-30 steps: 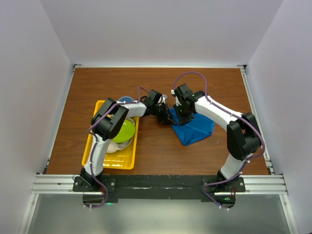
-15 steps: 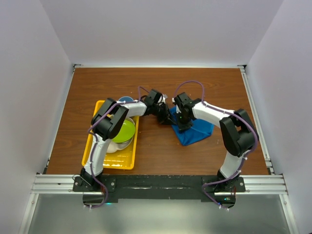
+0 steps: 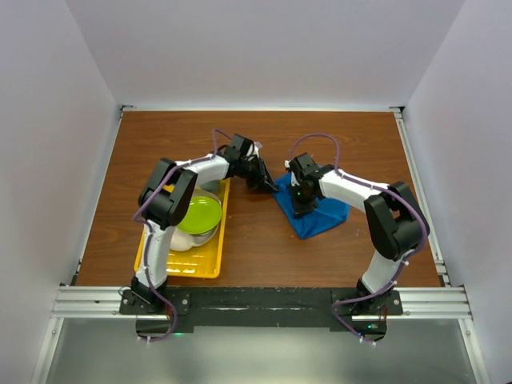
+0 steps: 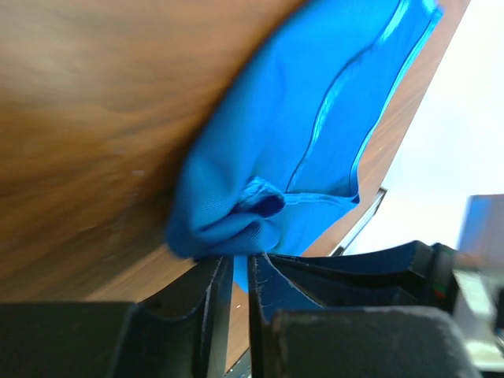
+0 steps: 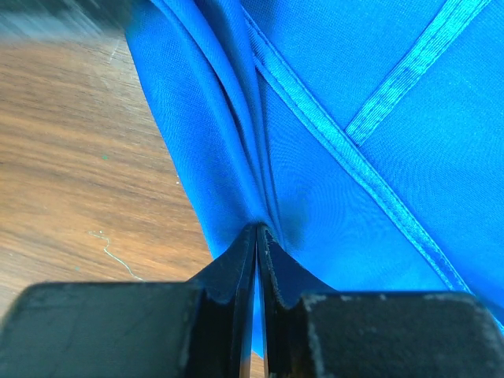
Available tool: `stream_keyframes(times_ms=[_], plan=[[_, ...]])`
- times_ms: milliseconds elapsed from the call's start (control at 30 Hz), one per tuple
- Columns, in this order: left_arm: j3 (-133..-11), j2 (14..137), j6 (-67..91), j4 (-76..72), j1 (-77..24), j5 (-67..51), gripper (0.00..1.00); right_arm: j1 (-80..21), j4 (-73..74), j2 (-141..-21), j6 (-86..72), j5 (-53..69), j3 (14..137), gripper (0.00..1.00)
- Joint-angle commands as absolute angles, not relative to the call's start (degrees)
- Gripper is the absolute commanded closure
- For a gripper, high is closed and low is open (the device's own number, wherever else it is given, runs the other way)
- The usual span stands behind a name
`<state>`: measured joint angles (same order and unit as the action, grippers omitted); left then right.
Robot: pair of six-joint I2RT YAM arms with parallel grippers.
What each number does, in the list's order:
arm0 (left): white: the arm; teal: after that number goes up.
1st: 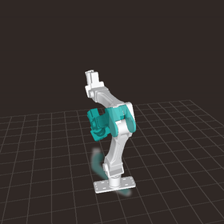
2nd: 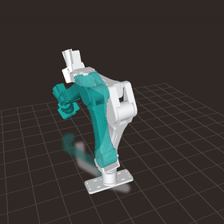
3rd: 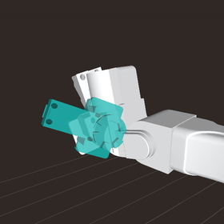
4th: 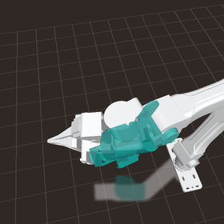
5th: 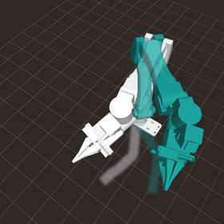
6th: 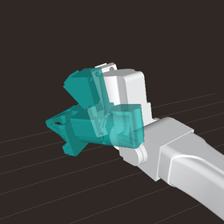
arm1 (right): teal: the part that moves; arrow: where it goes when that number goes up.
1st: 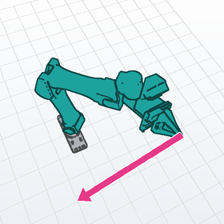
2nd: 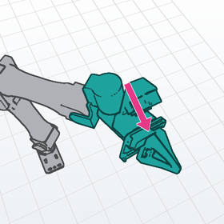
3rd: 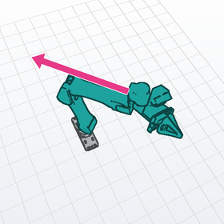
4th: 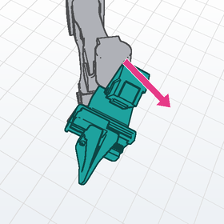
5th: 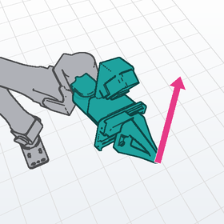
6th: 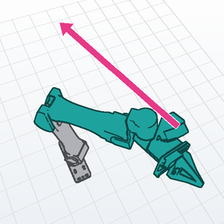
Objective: Fold the napkin, place the utensils inside, and roll it up
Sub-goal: Roll the napkin with the utensil
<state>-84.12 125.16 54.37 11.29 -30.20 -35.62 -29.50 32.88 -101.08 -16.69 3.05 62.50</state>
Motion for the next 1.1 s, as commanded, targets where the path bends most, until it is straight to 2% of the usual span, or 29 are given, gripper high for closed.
stream_keyframes(times_ms=[0, 167, 500, 700, 833, 867, 900, 967, 1067], plan=[[-83.7, 119.2, 51.3, 11.5, -29.4, -37.0, 0.89, -28.9, 32.2, -104.6, -16.3, 0.9, 58.6, 0.91], [-83.0, 119.0, 50.3, 10.0, -29.4, -38.3, 0.95, -28.8, 32.1, -104.7, -16.1, 1.1, 58.7, 0.92], [-85.3, 124.0, 51.2, 8.2, -29.5, -38.7, 0.98, -28.9, 32.8, -104.9, -15.4, 1.5, 59.4, 0.94], [-91.5, 127.3, 48.8, 12.1, -29.6, -37.3, 0.99, -28.8, 33.0, -105.8, -15.4, 2.1, 60.1, 0.95], [-98.3, 124.6, 41.0, 23.4, -30.5, -30.7, 0.93, -28.9, 33.0, -106.0, -15.1, 1.8, 60.2, 0.96], [-97.3, 121.9, 40.5, 24.6, -30.4, -30.2, 0.9, -28.8, 33.0, -106.0, -15.1, 1.8, 60.2, 0.96], [-94.3, 120.3, 40.1, 24.8, -30.4, -28.3, 0.83, -28.9, 32.8, -106.3, -15.3, 2.1, 60.1, 0.96], [-91.2, 115.9, 38.9, 25.1, -30.4, -26.6, 0.78, -28.8, 32.4, -106.3, -15.5, 2.5, 59.9, 0.96], [-86.7, 112.7, 37.6, 25.9, -30.4, -24.4, 0.8, -28.9, 32.2, -106.3, -15.9, 2.7, 59.8, 0.97]])
